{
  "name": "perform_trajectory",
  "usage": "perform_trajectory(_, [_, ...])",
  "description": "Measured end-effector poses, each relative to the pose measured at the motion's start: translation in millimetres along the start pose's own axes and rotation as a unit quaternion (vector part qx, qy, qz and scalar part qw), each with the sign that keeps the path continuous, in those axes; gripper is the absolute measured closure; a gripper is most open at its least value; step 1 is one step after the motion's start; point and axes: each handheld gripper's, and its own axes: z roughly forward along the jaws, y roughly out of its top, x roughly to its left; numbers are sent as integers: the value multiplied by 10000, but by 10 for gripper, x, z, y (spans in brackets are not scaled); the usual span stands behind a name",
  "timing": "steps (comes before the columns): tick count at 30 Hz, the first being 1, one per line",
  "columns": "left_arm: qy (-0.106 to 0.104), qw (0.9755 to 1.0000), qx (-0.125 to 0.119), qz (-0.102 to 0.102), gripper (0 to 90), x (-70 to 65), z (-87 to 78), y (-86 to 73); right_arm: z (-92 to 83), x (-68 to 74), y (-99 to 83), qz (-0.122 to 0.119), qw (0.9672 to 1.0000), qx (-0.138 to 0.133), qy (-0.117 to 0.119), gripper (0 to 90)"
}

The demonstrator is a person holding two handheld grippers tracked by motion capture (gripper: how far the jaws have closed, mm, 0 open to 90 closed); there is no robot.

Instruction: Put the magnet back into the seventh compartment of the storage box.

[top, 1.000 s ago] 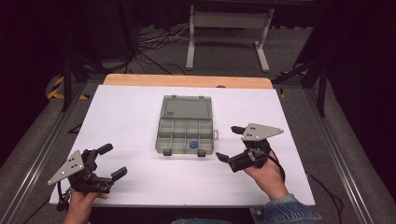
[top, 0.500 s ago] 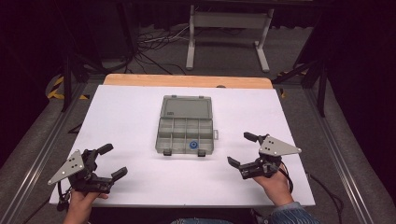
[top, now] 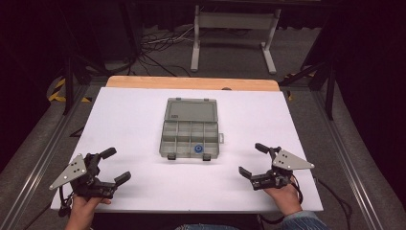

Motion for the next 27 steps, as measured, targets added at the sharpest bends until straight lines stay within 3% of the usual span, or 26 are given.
perform_trajectory(7, [5, 10000, -20, 30, 8, 2, 9, -5, -22, -44, -103, 153, 9996, -166, -184, 1])
perform_trajectory(9, [0, 10000, -13, 45, 8, -10, 15, -4, -13, -65, -106, 98, 9995, -156, -268, 1])
perform_trajectory(15, [6, 10000, -9, 22, 7, -5, 27, -9, 5, -105, -157, 223, 9991, -107, -333, 1])
perform_trajectory(27, [29, 10000, -6, 13, 7, 3, 27, -13, 39, -79, -162, 136, 9996, -42, -239, 2])
